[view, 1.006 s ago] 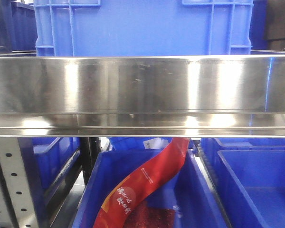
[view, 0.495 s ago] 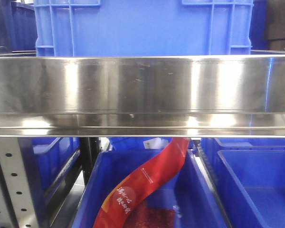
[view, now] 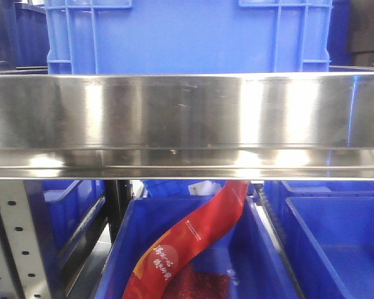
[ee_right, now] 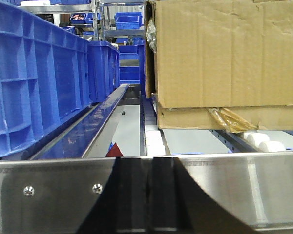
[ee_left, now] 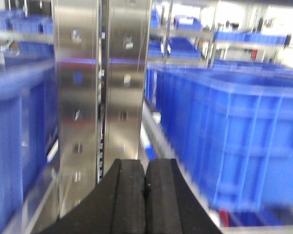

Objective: Grab block from conveyor and place in blue bin

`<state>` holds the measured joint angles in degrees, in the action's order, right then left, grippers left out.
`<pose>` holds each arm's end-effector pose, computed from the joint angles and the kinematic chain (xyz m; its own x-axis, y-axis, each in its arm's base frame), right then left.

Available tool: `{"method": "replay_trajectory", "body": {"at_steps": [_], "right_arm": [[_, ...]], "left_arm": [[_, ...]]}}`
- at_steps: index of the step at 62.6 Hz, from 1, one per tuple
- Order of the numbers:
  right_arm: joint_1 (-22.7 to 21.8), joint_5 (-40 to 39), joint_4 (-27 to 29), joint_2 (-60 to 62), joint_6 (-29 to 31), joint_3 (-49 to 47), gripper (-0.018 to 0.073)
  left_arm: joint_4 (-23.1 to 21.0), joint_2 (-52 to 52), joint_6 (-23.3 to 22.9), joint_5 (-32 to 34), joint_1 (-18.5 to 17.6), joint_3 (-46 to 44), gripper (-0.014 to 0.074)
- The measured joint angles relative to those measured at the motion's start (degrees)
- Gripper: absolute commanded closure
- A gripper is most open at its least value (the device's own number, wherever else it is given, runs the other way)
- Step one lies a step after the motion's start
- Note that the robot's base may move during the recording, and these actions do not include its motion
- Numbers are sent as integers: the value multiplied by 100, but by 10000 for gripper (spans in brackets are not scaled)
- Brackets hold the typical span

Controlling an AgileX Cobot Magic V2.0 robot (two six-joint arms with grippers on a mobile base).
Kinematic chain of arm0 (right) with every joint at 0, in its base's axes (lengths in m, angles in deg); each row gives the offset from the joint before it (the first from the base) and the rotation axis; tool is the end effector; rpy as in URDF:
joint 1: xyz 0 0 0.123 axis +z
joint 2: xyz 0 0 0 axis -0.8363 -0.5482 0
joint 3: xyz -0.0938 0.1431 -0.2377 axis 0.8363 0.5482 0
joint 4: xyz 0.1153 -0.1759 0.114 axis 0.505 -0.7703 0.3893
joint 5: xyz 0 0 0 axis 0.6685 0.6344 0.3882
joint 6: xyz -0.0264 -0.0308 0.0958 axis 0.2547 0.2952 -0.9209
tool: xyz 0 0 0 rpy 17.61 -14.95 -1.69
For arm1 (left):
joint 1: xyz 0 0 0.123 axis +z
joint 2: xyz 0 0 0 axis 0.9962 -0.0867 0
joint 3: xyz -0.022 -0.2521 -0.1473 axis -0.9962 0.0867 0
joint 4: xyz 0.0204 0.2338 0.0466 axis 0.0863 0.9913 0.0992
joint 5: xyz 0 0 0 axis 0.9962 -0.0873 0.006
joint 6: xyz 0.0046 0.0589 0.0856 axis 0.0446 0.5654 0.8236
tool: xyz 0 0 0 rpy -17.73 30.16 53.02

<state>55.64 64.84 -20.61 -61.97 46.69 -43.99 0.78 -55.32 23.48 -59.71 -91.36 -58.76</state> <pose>0.0489 -0.0007 0.2109 0.0515 0.0742 -0.9959 0.0129 0.9971 0.0750 0.0699 -0.0076 0.3063 -0.0203 -0.0529 -0.9984 0.1080 0.9926 -0.0548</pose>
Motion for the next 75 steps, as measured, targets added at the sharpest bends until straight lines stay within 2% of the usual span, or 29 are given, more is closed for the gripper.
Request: {"method": "replay_trajectory", "body": {"at_steps": [26, 75], "right_arm": [[0, 0, 0, 0, 0, 9, 727], [0, -12, 0, 0, 0, 10, 727]], "left_arm": [[25, 1674, 0, 621, 25, 2077, 707], [25, 1721, 0, 579, 25, 2177, 707]]}}
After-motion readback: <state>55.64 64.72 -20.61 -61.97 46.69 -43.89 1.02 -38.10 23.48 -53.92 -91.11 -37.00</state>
